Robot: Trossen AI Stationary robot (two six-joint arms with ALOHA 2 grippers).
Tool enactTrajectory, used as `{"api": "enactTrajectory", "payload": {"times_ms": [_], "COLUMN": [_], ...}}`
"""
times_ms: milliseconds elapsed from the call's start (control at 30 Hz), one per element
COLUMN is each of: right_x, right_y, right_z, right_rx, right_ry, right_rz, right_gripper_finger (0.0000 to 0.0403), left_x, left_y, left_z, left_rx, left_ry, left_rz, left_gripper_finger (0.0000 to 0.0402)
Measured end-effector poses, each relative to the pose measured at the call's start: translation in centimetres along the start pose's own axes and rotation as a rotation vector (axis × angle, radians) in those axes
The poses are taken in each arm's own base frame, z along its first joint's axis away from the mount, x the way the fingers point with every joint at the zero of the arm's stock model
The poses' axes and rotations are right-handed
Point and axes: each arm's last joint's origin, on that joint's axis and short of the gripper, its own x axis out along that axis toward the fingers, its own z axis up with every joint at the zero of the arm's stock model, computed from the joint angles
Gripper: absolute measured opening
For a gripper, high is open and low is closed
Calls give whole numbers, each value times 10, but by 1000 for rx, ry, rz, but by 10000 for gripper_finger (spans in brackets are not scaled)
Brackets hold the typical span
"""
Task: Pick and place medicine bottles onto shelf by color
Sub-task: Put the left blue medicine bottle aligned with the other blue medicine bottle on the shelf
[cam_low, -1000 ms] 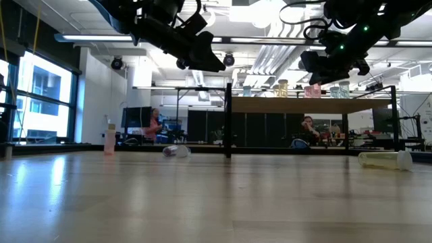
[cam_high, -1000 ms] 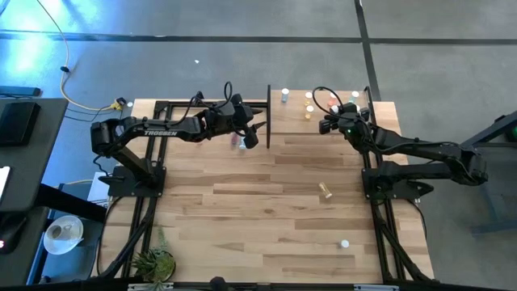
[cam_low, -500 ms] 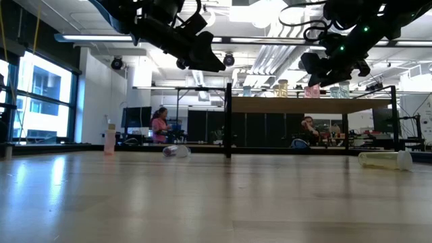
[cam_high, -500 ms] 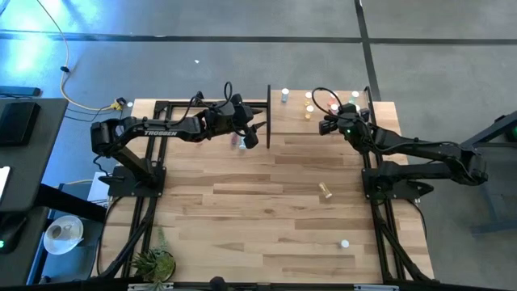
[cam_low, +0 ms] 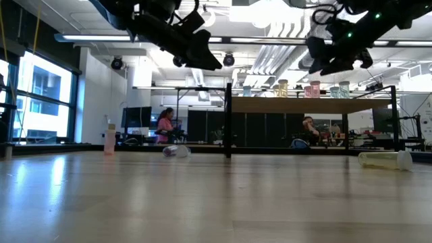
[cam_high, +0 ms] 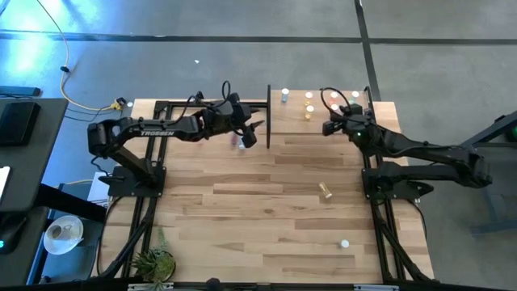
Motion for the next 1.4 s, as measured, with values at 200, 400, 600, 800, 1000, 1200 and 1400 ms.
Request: {"api": "enactTrajectory", "payload": {"times_ms": [200,400,600,800,1000,1200,1400], "right_x": [-16,-30,-46,-61,-68,-69,-65], "right_y": [9,21,33,42,47,53,59], "right_z": [2,-2,-8,-17,-30,-41,-48], "right_rx": [-20,-122,-188,-198,-196,-213,-258], "right_ry": [-8,-9,2,64,168,223,253], "right_rz": [195,320,461,624,652,635,614], "right_gripper_finger": [177,177,177,177,177,177,177], "left_x": [-19,-40,-56,-61,-67,-70,-69], "left_y": [4,6,-7,-33,-58,-66,-59], "left_z": [8,11,6,0,-20,-37,-46], "left_rx": [-17,-53,-82,-73,-80,-115,-200], "left_ry": [27,91,200,279,335,390,416], "left_rz": [-2,-17,-71,-156,-202,-113,32], "left_gripper_finger": [189,189,189,189,189,189,189]}}
